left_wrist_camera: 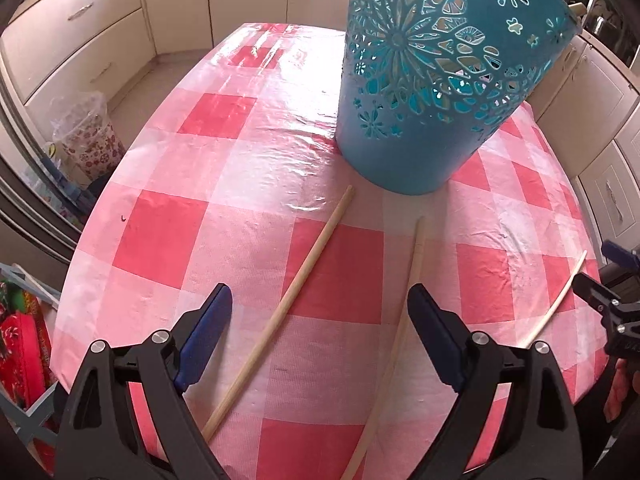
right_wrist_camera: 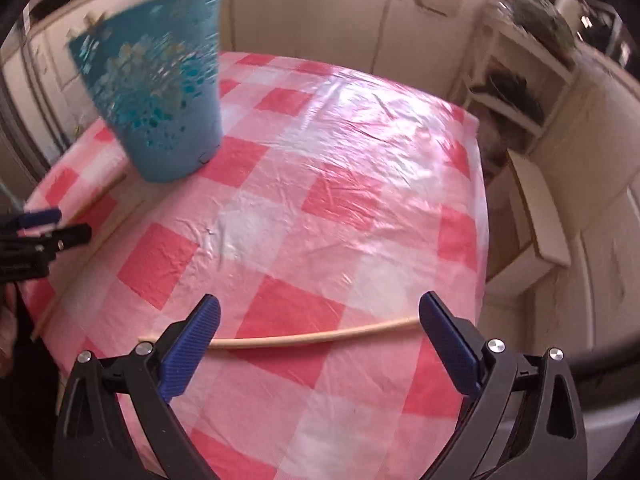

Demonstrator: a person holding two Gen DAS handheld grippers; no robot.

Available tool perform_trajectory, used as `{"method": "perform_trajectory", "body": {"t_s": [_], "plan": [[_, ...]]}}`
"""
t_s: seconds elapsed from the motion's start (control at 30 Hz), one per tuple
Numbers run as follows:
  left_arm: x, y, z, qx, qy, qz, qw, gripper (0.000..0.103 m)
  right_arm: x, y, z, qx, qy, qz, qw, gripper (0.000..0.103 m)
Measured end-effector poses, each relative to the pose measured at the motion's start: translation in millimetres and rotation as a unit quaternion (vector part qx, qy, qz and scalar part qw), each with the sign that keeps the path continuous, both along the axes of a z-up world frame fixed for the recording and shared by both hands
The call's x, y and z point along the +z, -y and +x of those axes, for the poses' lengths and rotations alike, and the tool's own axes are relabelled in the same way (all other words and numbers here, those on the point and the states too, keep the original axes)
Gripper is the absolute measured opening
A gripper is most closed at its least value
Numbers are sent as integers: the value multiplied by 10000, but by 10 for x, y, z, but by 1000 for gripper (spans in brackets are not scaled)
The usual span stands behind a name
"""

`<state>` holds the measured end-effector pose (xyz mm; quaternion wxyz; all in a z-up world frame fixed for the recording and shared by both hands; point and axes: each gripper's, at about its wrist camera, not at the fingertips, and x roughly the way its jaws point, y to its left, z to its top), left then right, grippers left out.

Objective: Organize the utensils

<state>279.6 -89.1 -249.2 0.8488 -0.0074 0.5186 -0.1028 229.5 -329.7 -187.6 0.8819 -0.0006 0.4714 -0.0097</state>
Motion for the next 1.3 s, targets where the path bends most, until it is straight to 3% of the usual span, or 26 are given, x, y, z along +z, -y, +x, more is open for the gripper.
{"method": "perform_trajectory", "body": {"t_s": [0.13,0.27,0.37,0.5,0.57,0.63,0.7,0.8,0.87,1.0,1.13,1.27,1.3], "plan": [[-1,-3,-24,-26,15,-47,10000,85,-134,328,-128,-968,-104,900,9912,95],[4,-15,-35,-72,12,-94,9999,86,-253,232,14,-1072,-175,659,9919,95],[3,-29,-35,-89,6,-135,9999,86,-298,30,223,-630,-207,270,9974,95],[10,-61,-17,-128,-48,-217,9997,86,-301,-313,415,583,-200,-131,9980,93],[14,-76,-8,-171,-67,-229,9996,86,-277,-448,461,1251,-265,-292,9914,93],[14,-73,0,-218,-88,-239,9994,87,-270,-591,425,2097,-349,-410,9763,93],[15,-72,5,-243,-99,-249,9993,87,-254,-610,422,2411,-528,-501,9678,93],[19,-73,9,-230,-106,-273,9993,87,-257,-292,557,1260,-856,-211,9881,93],[18,-74,19,-212,-114,-290,9993,88,-156,-67,515,416,-646,423,9961,93],[18,-79,25,-208,-124,-311,9992,88,-24,184,241,-834,-78,1091,9905,93],[20,-90,21,-193,-137,-340,9991,88,-177,200,205,-1208,-144,1031,9872,90],[22,-128,9,-169,-181,-415,9988,88,-262,47,404,-1001,-203,546,9933,75],[21,-139,7,-163,-182,-422,9988,88,-265,4,453,-863,-208,407,9952,66]]}}
